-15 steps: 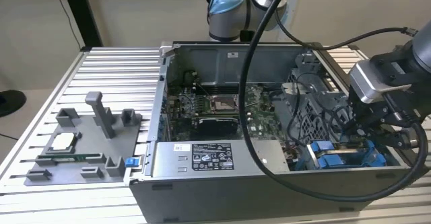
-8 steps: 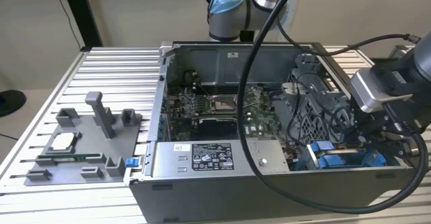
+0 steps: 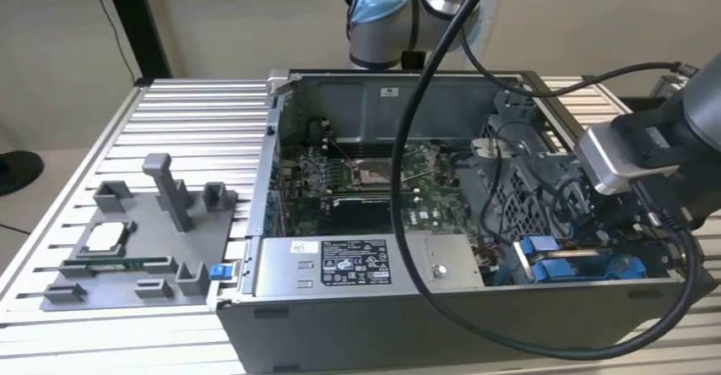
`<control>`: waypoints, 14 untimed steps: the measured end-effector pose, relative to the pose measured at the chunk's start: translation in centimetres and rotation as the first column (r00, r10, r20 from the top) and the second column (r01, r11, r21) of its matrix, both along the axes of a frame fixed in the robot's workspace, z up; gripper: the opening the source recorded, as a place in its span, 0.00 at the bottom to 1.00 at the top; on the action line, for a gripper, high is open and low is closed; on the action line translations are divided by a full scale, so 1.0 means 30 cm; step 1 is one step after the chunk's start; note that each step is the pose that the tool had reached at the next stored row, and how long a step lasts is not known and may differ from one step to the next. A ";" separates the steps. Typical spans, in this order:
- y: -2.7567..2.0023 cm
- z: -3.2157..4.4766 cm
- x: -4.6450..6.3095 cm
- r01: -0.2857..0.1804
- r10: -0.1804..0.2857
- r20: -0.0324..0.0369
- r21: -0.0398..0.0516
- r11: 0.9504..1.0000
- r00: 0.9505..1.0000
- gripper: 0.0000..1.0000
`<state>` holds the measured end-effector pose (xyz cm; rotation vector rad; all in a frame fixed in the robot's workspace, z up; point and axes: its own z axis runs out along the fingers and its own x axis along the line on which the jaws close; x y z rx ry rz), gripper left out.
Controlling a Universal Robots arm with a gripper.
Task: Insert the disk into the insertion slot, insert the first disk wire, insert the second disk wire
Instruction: 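Insert the second disk wire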
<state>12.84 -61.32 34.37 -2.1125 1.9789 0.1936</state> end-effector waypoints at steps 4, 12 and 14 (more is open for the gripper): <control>0.000 -0.004 0.000 0.009 -0.009 0.003 0.002 1.000 1.000 0.00; 0.004 -0.017 -0.004 0.025 -0.025 0.014 0.003 1.000 1.000 0.00; 0.005 -0.023 -0.006 0.030 -0.030 0.019 0.003 1.000 0.999 0.00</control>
